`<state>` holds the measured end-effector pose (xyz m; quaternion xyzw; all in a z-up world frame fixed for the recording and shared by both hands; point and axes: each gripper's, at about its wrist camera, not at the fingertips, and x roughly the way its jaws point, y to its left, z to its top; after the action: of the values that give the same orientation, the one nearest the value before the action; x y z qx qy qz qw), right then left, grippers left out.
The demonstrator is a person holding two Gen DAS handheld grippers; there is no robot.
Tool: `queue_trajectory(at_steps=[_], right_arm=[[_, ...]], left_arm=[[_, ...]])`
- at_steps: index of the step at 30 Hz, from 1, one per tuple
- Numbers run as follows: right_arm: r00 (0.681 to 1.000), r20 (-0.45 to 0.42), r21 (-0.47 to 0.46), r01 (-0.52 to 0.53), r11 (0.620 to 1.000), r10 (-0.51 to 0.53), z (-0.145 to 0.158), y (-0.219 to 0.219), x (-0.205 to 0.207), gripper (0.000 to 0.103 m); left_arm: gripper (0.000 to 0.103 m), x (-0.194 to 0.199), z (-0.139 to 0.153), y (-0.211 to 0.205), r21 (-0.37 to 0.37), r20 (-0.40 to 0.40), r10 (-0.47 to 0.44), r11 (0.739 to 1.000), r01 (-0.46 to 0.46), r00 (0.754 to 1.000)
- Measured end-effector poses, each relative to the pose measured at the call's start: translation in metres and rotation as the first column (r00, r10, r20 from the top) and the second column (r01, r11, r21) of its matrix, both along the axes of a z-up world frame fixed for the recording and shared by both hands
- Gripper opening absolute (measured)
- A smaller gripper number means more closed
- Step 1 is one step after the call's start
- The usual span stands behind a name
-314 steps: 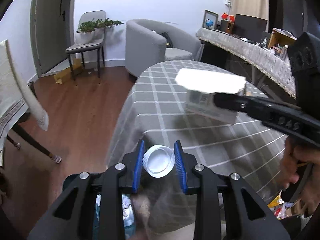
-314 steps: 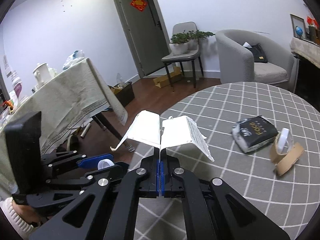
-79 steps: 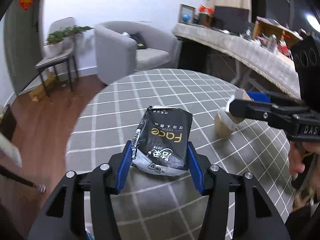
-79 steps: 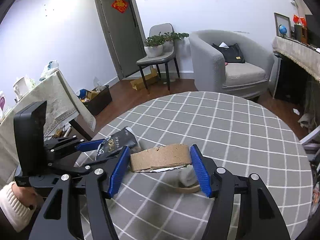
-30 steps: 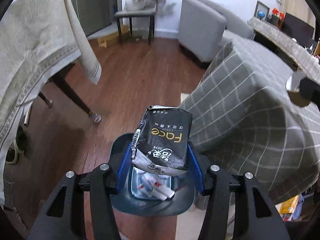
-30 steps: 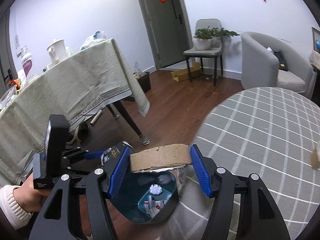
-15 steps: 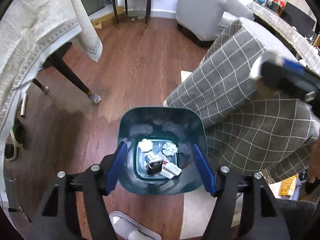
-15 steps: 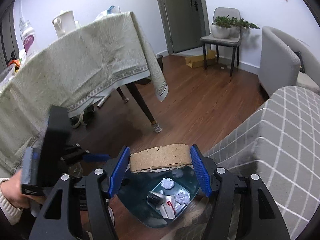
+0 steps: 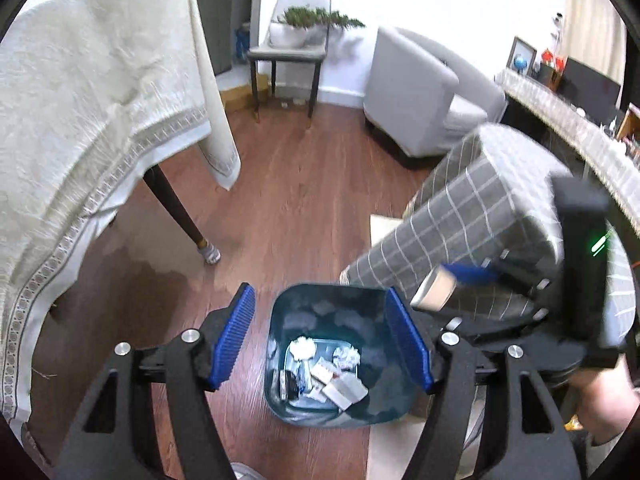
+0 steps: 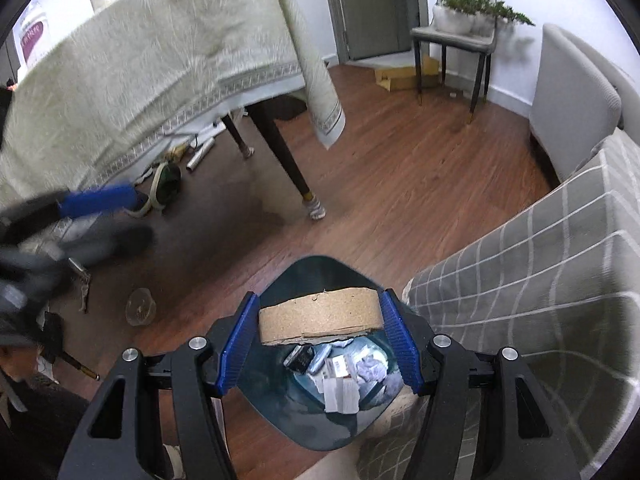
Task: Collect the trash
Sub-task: 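Lower the cardboard ring into the bin and open the right tool, then move both tools back over the table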
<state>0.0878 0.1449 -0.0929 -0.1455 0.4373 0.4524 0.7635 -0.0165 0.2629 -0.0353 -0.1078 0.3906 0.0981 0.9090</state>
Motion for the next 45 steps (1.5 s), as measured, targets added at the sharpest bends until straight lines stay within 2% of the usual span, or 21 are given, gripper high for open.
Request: queue_trajectory(at_steps=[5,8,11,17,19,21,25,26,28,31,33,38,45], right_arm=[[0.999,-0.020,-0.061,-0.039,0.997,0.038,-0.023,0.015,-0.009,0.063],[0.999,-0.026,-0.086,-0.049,0.995,0.046,-0.032,0.019,-0.011,0.063],[0.998,-0.024,-0.102,-0.053,0.993,0.051,-0.037,0.021,-0.013,0.063],[0.998,-0.037,-0.135,-0.057,0.989,0.052,-0.046,0.017,-0.011,0.063],[0.998,-0.045,-0.138,-0.056,0.989,0.050,-0.048,0.017,-0.009,0.063],[0.996,-0.061,-0.138,-0.066,0.988,0.058,-0.049,0.018,-0.008,0.064],[0.996,-0.068,-0.136,-0.073,0.988,0.064,-0.045,0.019,-0.010,0.065],[0.996,-0.069,-0.134,-0.072,0.988,0.063,-0.044,0.017,-0.010,0.066],[0.996,-0.073,-0.126,-0.067,0.990,0.059,-0.039,0.013,-0.011,0.075],[0.996,-0.067,-0.115,-0.062,0.991,0.055,-0.033,0.004,-0.011,0.076],[0.997,-0.060,-0.094,-0.055,0.994,0.049,-0.024,-0.004,-0.010,0.076],[0.999,-0.016,-0.014,-0.040,0.999,0.040,0.008,-0.023,-0.009,0.076],[0.997,0.075,0.072,-0.024,0.997,0.018,0.052,-0.058,-0.007,0.076]], left_arm=[[0.069,-0.007,0.022,-0.001,-0.001,0.092,-0.002,1.000,0.002,0.996],[0.068,-0.007,0.040,-0.010,0.066,0.149,-0.038,0.997,0.028,0.988],[0.068,-0.004,0.064,-0.008,0.035,0.189,-0.044,0.999,0.039,0.981],[0.071,0.003,0.107,-0.013,0.073,0.286,-0.069,0.996,0.050,0.956],[0.071,-0.001,0.115,-0.013,0.046,0.316,-0.057,0.998,0.045,0.947],[0.076,-0.003,0.121,-0.014,0.022,0.332,-0.059,0.998,0.055,0.941],[0.077,-0.001,0.122,-0.025,0.065,0.288,-0.094,0.995,0.079,0.953],[0.077,0.000,0.121,-0.025,0.063,0.282,-0.089,0.995,0.074,0.955],[0.081,0.001,0.119,-0.025,0.041,0.275,-0.083,0.996,0.075,0.958],[0.083,0.003,0.115,-0.028,0.040,0.237,-0.089,0.996,0.082,0.967],[0.084,0.004,0.111,-0.031,0.044,0.216,-0.088,0.996,0.080,0.972],[0.085,0.010,0.106,-0.031,-0.003,0.196,-0.064,0.998,0.066,0.979],[0.089,0.014,0.109,-0.054,0.043,0.215,-0.102,0.995,0.095,0.971]])
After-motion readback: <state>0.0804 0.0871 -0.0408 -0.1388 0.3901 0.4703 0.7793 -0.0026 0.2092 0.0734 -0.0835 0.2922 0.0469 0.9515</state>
